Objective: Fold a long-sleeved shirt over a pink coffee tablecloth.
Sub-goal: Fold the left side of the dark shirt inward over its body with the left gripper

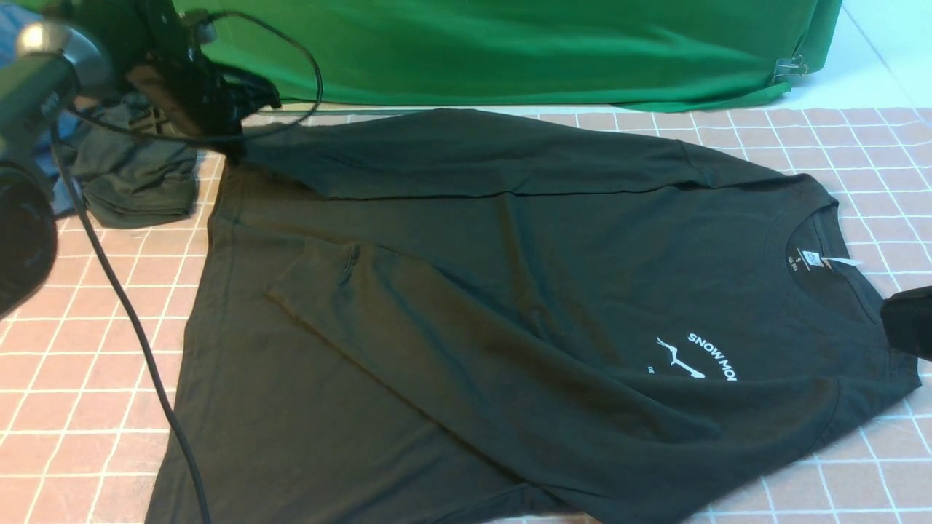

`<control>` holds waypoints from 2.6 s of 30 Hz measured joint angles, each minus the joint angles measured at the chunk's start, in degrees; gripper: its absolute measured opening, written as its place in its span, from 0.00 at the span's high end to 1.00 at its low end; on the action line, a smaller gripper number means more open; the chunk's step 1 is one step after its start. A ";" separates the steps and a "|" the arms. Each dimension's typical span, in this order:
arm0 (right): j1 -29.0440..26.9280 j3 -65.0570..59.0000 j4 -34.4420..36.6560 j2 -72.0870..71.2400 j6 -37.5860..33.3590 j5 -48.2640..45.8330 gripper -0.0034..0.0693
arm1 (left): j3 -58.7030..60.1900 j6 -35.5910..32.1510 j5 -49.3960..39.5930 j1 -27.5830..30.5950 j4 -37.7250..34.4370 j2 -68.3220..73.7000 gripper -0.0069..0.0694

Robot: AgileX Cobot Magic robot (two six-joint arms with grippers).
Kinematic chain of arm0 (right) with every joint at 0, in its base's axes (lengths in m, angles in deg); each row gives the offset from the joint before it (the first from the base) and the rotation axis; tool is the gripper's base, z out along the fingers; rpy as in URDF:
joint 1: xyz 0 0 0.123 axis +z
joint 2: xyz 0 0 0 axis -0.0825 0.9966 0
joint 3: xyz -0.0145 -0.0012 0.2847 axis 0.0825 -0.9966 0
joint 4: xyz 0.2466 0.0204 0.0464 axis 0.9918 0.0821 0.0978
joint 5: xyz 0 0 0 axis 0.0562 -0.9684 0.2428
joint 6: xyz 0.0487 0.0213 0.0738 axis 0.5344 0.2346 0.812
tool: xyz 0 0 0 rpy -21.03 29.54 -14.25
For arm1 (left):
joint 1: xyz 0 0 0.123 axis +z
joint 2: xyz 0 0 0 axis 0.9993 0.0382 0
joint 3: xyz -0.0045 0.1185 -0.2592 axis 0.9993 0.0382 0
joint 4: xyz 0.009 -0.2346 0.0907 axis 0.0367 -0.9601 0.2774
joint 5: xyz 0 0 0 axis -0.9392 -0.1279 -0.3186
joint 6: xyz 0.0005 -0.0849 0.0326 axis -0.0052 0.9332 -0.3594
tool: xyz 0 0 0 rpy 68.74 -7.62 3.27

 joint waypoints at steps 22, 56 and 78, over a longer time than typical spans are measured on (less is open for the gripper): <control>0.00 0.00 0.04 0.00 0.00 1.11 0.90 | 0.00 -1.69 -18.32 0.00 -7.05 -10.94 0.87; 0.00 0.00 0.04 0.00 -3.08 3.39 0.90 | 42.04 4.41 -18.41 -7.01 -4.83 -36.77 0.87; 0.00 0.00 0.04 0.00 -3.08 5.08 0.90 | 54.89 6.93 -17.50 -7.44 -6.37 -40.39 0.75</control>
